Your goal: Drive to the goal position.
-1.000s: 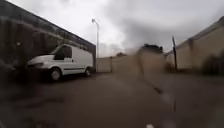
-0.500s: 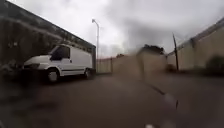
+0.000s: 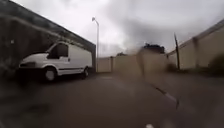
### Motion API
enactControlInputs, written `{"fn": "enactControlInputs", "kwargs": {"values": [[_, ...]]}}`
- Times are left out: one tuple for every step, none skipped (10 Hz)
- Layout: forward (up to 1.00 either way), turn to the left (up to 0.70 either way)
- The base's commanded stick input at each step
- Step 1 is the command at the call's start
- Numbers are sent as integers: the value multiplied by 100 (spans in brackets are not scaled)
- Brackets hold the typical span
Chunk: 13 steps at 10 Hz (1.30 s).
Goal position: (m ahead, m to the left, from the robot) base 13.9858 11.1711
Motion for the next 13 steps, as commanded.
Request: {"fn": "enactControlInputs", "kwargs": {"values": [[50,2],[50,2],[50,2],[50,2],[50,2],[50,2],[50,2],[50,2],[50,2],[50,2],[50,2],[50,2],[50,2]]}}
